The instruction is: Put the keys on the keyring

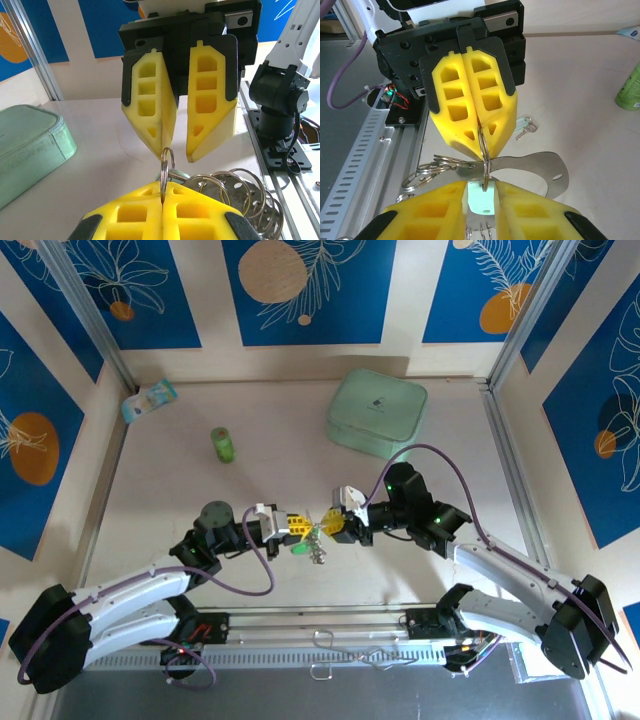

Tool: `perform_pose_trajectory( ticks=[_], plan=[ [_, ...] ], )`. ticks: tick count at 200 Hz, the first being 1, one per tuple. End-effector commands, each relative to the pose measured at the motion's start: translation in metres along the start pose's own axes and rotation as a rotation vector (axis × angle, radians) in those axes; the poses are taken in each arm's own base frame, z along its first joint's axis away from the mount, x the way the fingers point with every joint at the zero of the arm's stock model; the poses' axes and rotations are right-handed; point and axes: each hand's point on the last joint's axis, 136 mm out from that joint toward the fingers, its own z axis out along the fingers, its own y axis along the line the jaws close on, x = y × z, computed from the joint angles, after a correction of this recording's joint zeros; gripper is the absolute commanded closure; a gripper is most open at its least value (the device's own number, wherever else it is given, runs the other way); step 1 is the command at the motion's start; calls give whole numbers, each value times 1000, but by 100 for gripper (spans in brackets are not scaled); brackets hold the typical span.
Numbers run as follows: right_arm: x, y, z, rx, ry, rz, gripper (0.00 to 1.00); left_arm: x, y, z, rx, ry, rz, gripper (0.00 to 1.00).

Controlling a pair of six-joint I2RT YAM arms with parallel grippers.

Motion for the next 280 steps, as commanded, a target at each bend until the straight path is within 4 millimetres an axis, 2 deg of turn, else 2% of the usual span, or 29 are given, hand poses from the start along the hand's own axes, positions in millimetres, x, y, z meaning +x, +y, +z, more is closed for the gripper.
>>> perform_pose_trajectory(
  ticks=[1,25,66,113,172,185,202,213,246,280],
  plan=[
    [-16,2,-1,-23,-34,-22,80,-14,-6,0,27,-54,26,100],
    [-18,2,0,-25,-36,-23,84,-14,-6,0,26,-54,29,100],
    [-12,-3,3,-4,-12,-12,100,-16,-6,-1,28,-62,36,100],
    [14,-9,11,-6,63,50,100,-32,-9,-4,41,-116,60,100],
    [14,-6,11,-13,74,46,100,-30,-7,-3,33,-102,79,100],
    [11,-5,10,-15,68,40,96,-30,-7,-3,34,-101,77,100],
    [3,0,8,-32,39,24,80,-29,-7,-3,36,-100,72,100],
    [-3,5,7,-53,14,2,75,-28,-7,-2,37,-100,70,100],
    [-13,6,9,-57,-18,-28,73,-26,-10,0,54,-99,55,100],
    [-14,1,12,-36,-23,-23,80,-25,-11,0,63,-101,47,100]
  ],
)
